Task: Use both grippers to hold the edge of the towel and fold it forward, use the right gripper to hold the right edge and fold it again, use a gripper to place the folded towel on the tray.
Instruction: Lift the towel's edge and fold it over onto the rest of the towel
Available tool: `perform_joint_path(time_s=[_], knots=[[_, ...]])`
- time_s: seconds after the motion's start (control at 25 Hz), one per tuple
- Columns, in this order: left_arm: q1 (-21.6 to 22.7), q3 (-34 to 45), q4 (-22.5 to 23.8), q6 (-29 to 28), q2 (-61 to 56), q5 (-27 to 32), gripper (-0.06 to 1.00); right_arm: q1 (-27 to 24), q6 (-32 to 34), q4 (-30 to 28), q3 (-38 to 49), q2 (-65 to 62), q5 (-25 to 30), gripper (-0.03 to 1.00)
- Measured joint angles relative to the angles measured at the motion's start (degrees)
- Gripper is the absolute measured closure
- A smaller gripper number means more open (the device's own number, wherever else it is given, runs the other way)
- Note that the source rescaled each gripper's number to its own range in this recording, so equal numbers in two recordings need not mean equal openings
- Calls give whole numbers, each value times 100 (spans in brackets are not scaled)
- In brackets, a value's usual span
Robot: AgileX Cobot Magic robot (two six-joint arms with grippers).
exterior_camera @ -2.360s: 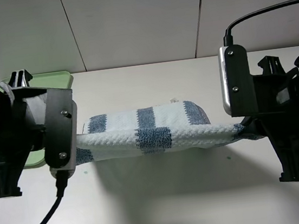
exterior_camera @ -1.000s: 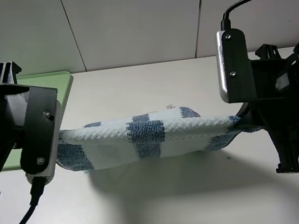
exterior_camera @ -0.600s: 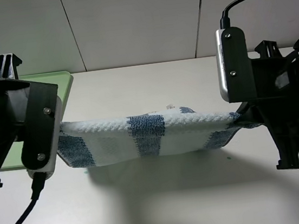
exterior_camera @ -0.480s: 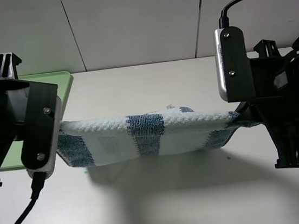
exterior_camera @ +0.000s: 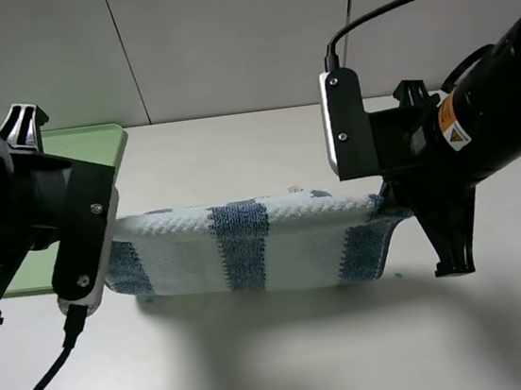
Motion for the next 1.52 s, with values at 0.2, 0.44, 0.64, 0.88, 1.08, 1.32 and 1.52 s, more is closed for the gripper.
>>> perform_joint_path(time_s=[0.2, 0.44, 0.64, 0.88, 1.08, 1.32, 1.52], knots=[[28, 0, 205, -6, 486, -44, 94, 0, -122, -39, -294, 185, 75, 97], [28, 0, 459, -101, 921, -339, 94, 0, -147, -80, -315, 492, 106, 97], [412, 0, 590, -309, 1062, -776, 94, 0, -166, -119, -315, 756, -15, 97], [979, 0, 517, -328, 1062, -1273, 94, -303, -261, -82, -333, 958, -359, 97], [1058, 0, 391, -328, 1072, -1478, 94, -586, -332, -61, -337, 1078, -621, 97], [1074, -5, 377, -328, 1652, -1496, 94, -630, -385, -49, -337, 1291, -773, 97], [1132, -5, 409, -328, 2203, -1723, 94, -630, -396, -32, -337, 1495, -802, 97]])
